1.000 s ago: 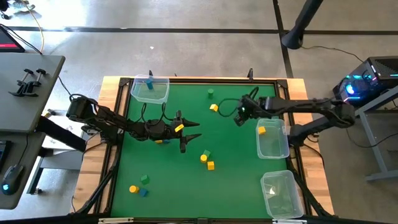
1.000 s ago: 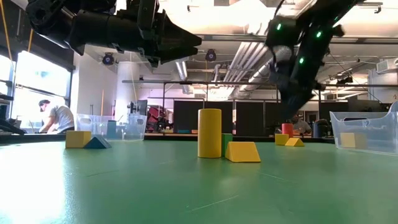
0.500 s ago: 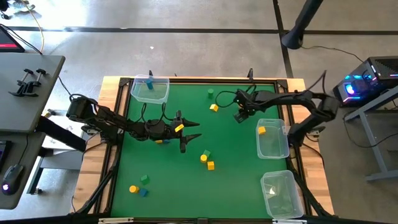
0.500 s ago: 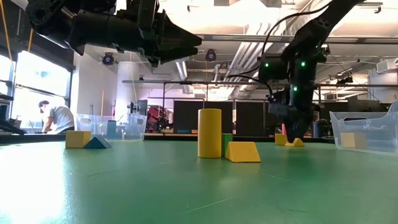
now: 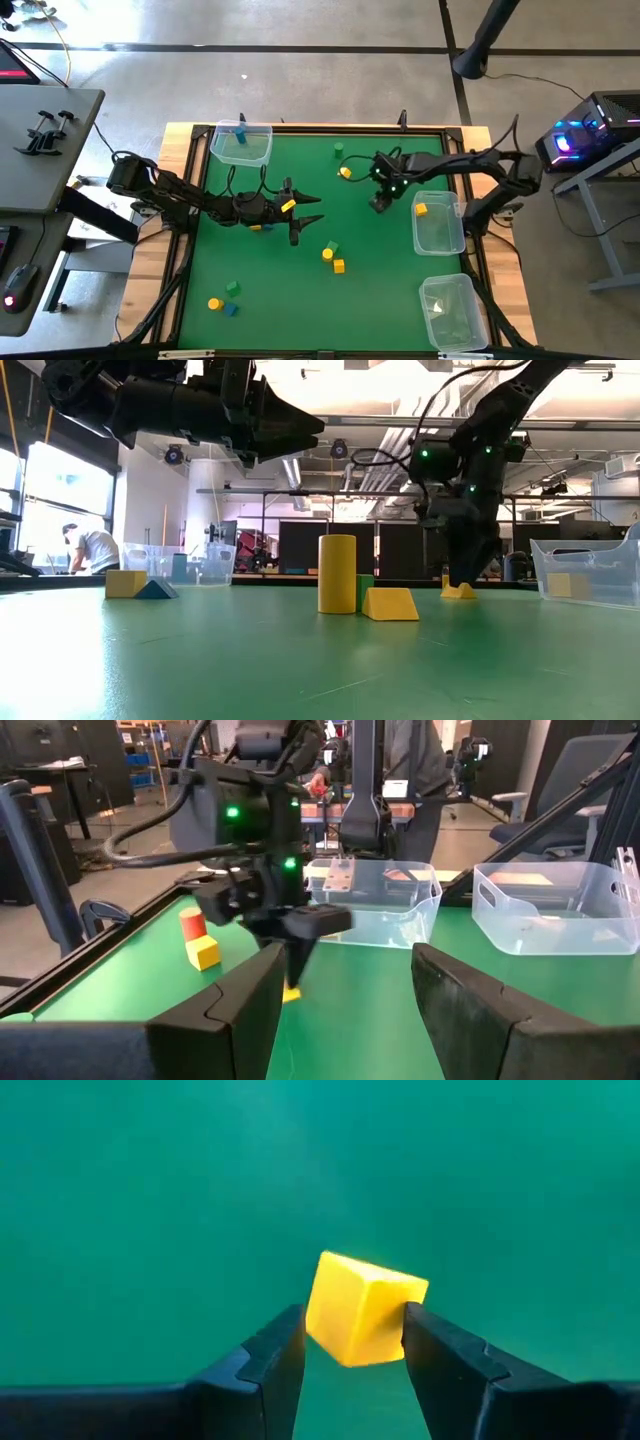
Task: Sort blocks by size
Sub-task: Put the middle yellow triangular block into the bottom transparent bin
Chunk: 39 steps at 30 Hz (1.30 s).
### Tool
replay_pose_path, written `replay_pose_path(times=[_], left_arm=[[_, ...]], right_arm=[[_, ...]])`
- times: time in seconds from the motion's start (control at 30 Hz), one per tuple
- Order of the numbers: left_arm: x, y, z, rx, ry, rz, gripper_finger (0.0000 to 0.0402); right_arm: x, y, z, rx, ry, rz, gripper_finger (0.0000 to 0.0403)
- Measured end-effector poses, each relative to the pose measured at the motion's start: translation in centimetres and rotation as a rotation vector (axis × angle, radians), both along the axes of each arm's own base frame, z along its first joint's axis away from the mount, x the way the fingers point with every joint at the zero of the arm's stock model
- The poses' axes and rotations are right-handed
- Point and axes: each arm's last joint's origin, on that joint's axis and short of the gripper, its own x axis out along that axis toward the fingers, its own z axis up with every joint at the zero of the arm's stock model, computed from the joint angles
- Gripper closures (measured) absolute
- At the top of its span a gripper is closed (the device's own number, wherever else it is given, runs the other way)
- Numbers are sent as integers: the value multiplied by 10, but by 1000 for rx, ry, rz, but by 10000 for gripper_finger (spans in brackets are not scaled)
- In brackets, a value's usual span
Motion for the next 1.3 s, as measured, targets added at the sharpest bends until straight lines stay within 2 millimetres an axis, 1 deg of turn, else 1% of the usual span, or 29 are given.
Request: replay_pose_path(times=[0.07, 0.2, 0.37, 0.47, 0.7, 0.77, 0.87, 0.97, 1.13, 1.3], left_arm=[[0, 0, 0, 0, 0, 0, 195], [0, 0, 0, 0, 0, 0, 195], [0, 0, 0, 0, 0, 0, 195], [0, 0, 0, 0, 0, 0, 195], [0, 0, 0, 0, 0, 0, 195], [0, 0, 0, 0, 0, 0, 195], [0, 0, 0, 0, 0, 0, 195], [0, 0, 0, 0, 0, 0, 195], [0, 0, 0, 0, 0, 0, 195], [0, 0, 0, 0, 1, 0, 195]], right_arm=[[1, 4, 0, -6, -12, 95, 242], [4, 11, 0, -80, -25, 345, 242], [6, 19, 0, -200, 1, 547, 237], [7, 21, 0, -246, 16, 617, 218], [8, 20, 0, -346, 21, 807, 150], [9, 20, 0, -367, 20, 879, 142], [9, 20, 0, -393, 13, 979, 140], [10, 20, 0, -404, -10, 1042, 140], [11, 21, 0, -394, -43, 1079, 140], [11, 21, -8, -372, -20, 1106, 140]])
